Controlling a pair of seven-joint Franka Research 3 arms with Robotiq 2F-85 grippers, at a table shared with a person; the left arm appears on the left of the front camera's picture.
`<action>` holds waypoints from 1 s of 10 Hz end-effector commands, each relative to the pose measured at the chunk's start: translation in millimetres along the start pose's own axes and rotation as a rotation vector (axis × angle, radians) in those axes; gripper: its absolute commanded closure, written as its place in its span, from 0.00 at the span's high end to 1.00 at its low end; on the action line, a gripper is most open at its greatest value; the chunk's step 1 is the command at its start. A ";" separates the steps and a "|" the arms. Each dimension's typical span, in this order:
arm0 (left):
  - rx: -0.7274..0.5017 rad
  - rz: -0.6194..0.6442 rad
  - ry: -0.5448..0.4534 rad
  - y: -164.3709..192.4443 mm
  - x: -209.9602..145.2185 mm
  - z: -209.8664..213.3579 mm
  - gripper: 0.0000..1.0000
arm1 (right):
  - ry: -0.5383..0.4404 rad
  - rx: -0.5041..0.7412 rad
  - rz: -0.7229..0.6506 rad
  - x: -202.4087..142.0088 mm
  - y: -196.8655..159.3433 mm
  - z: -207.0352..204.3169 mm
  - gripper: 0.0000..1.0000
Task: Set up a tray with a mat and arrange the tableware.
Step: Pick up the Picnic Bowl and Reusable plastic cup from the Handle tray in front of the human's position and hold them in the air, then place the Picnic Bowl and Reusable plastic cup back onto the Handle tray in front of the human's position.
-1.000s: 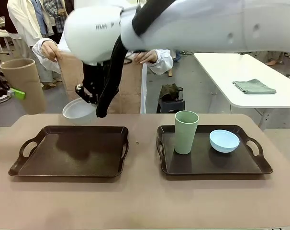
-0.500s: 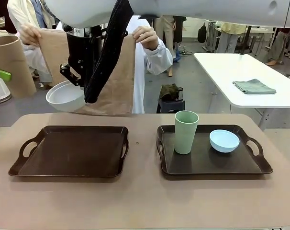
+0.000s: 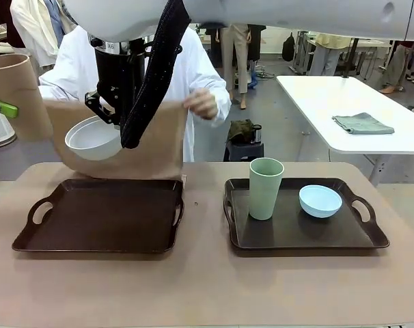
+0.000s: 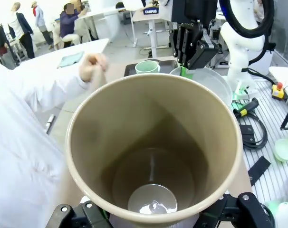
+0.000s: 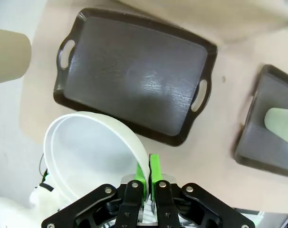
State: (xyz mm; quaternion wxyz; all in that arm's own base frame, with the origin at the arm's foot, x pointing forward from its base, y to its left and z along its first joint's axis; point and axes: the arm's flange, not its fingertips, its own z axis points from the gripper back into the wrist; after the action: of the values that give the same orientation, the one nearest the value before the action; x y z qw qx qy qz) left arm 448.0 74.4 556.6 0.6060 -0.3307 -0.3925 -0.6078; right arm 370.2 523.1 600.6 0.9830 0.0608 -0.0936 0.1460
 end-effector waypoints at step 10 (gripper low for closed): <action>0.002 -0.006 0.004 0.4 3.1 0.3 0.76 | 0.003 -0.008 -0.003 0.1 -1.2 1.2 0.00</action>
State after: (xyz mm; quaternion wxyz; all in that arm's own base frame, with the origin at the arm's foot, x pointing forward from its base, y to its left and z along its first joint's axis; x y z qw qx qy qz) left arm 448.1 74.3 556.6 0.6059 -0.3307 -0.3925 -0.6079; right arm 371.2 522.3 600.7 0.9831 0.0609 -0.0934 0.1451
